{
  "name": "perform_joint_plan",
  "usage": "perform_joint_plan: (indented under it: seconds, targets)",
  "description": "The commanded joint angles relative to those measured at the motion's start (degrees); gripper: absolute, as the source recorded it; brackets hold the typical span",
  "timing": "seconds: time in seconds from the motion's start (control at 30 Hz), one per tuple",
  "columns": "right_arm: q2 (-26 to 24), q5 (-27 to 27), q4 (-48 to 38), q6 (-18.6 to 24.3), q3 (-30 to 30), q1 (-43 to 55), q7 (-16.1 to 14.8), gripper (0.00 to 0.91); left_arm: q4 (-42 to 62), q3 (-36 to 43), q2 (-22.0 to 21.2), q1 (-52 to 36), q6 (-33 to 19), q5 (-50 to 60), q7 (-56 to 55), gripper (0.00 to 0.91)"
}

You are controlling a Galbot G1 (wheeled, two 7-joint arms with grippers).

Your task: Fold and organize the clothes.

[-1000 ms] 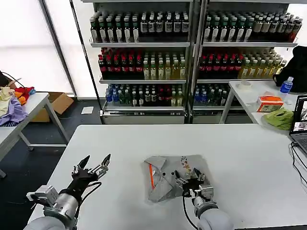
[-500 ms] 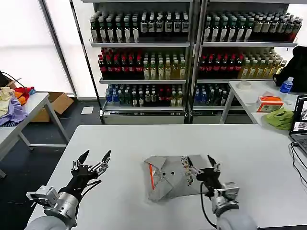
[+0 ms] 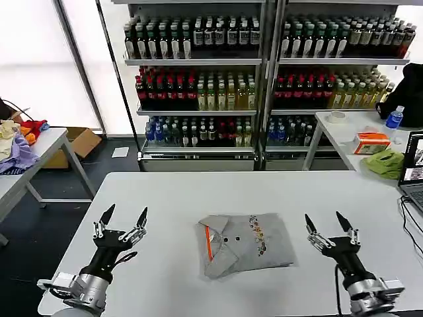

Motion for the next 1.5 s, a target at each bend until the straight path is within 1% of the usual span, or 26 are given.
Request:
perform_joint_plan:
  seconds: [0.03, 0.1, 0.27, 0.4, 0.43, 0.5, 0.6, 0.63, 0.67, 0.7, 0.73, 0.8, 0.87, 0.93, 0.97, 1.2, 1.3, 1.37, 1.5]
  targets:
    - [-0.43, 4.66, 0.6, 3.49, 6.31, -5.59, -4.17, 0.907, 3.74, -2.9, -3.73, 0.95, -6.58, 2.74, 2.85, 0.907]
    - [-0.12, 4.57, 0.66, 3.29, 5.52, -5.62, -4.52, 0.907, 3.07, -3.93, -3.9, 1.51, -6.82, 2.53, 3.03, 0.907]
    - [-0.1, 2.41, 0.2, 3.06, 4.12, -5.93, -6.31, 0.907, 2.35, -5.86, -4.4, 2.66, -8.38, 5.51, 4.25, 0.907]
    - [0.33, 2.55, -1.58, 4.03, 4.61, -5.82, -7.25, 0.907, 1.42, -6.84, -4.91, 2.7, -7.65, 5.01, 6.71, 0.907]
    - [0.35, 2.65, -2.48, 4.31, 4.97, -5.66, -8.35, 0.907, 1.63, -7.54, -5.0, 2.24, -7.35, 4.61, 7.55, 0.907]
    - [0.33, 2.78, -3.47, 4.38, 5.37, -5.73, -9.39, 0.907, 2.01, -8.35, -4.69, 1.82, -7.6, 4.88, 8.66, 0.907]
    - [0.83, 2.75, -4.22, 5.72, 5.77, -5.8, -8.62, 0.907, 2.34, -8.19, -4.04, 2.27, -7.83, 4.89, 9.48, 0.907]
    - [1.34, 4.43, -4.21, 6.97, 6.19, -6.02, -8.38, 0.907, 2.57, -8.16, -4.11, 2.44, -7.87, 4.89, 9.42, 0.907]
    - [1.5, 4.8, -4.21, 6.87, 6.38, -6.1, -8.45, 0.907, 2.69, -8.1, -4.17, 2.55, -8.0, 4.84, 9.36, 0.907]
    - [1.85, 6.64, -3.8, 6.55, 6.98, -6.36, -8.61, 0.907, 2.96, -8.06, -4.26, 2.7, -8.15, 4.79, 9.31, 0.907]
    - [2.27, 5.48, -4.14, 7.59, 7.54, -6.16, -8.65, 0.907, 3.26, -8.11, -4.49, 2.87, -8.63, 4.92, 9.18, 0.907]
    - [2.22, 5.49, -4.38, 8.27, 7.5, -5.91, -8.4, 0.907, 3.45, -8.13, -4.7, 3.15, -8.69, 4.93, 9.13, 0.907]
    - [2.18, 6.01, -4.29, 8.19, 7.54, -5.55, -8.36, 0.907, 3.34, -8.14, -4.6, 3.21, -8.76, 4.8, 9.07, 0.907]
    - [2.31, 8.48, -3.54, 7.34, 7.6, -5.43, -8.18, 0.907, 2.72, -8.29, -4.16, 3.19, -8.66, 4.76, 9.07, 0.907]
    - [2.4, 8.55, -3.4, 7.29, 7.65, -5.41, -8.16, 0.907, 2.57, -8.32, -4.11, 3.16, -8.56, 4.72, 9.1, 0.907]
    - [3.07, 7.53, -3.7, 7.77, 7.94, -5.73, -8.32, 0.907, -0.82, -8.96, -4.43, 3.1, -2.89, 5.86, 11.76, 0.907]
    - [2.93, 7.27, -3.27, 7.92, 7.83, -6.1, -8.5, 0.907, -0.58, -8.77, -4.75, 3.06, -2.54, 7.11, 12.24, 0.907]
    - [2.79, 7.25, -3.42, 8.02, 7.83, -5.93, -8.49, 0.907, -0.18, -8.71, -4.99, 3.11, -3.7, 8.12, 12.25, 0.907]
    - [2.74, 7.33, -3.71, 8.23, 7.82, -5.67, -8.4, 0.907, -0.26, -8.86, -5.31, 3.52, -4.08, 8.18, 12.12, 0.907]
